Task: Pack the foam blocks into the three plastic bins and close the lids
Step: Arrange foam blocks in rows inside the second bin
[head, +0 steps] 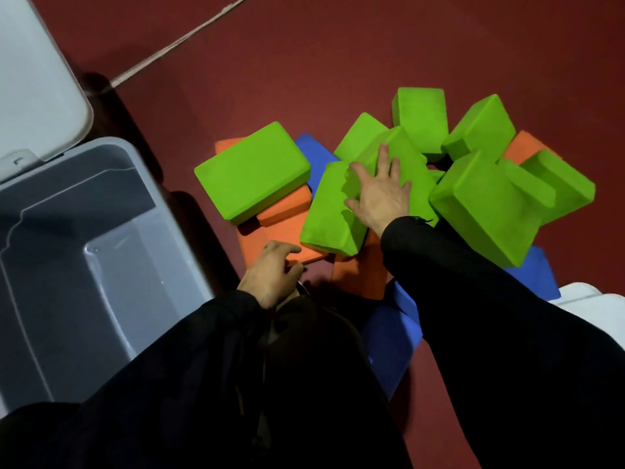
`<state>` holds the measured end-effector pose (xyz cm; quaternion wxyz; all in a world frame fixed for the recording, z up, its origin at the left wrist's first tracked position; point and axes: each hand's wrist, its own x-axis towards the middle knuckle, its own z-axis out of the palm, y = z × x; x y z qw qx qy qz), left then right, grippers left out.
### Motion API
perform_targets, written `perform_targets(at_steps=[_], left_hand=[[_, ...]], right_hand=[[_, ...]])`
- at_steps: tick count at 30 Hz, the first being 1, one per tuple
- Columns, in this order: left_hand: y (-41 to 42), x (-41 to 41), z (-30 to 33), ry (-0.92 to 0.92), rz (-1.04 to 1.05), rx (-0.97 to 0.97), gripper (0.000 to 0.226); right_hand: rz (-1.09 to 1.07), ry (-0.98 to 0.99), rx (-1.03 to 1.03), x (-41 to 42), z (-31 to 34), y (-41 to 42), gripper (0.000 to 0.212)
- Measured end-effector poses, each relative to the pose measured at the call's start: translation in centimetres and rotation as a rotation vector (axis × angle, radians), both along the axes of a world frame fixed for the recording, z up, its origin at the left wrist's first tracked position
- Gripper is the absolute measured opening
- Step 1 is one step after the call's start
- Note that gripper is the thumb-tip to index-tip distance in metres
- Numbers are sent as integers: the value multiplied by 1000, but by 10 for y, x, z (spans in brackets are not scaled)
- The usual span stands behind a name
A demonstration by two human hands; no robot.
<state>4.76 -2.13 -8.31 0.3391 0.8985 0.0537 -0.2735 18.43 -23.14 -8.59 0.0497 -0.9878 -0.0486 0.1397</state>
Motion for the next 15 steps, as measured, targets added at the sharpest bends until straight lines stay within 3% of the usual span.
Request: perform_targets(at_steps=[6,10,12,15], left_hand=[[-3,3,3,-8,19,-33,43],[-9,7,13,-71,44,-69,47],[-14,10,19,-108,151,-119,54],[-16,11,27,-74,413,-223,89]], right_hand=[[-61,-284,18,-51,-2,-16,57],[-151,-543,410,-75,26,-29,59],[-271,-671,628,-84,47,-27,60],[-474,-779,925,-84,75,-25,56]])
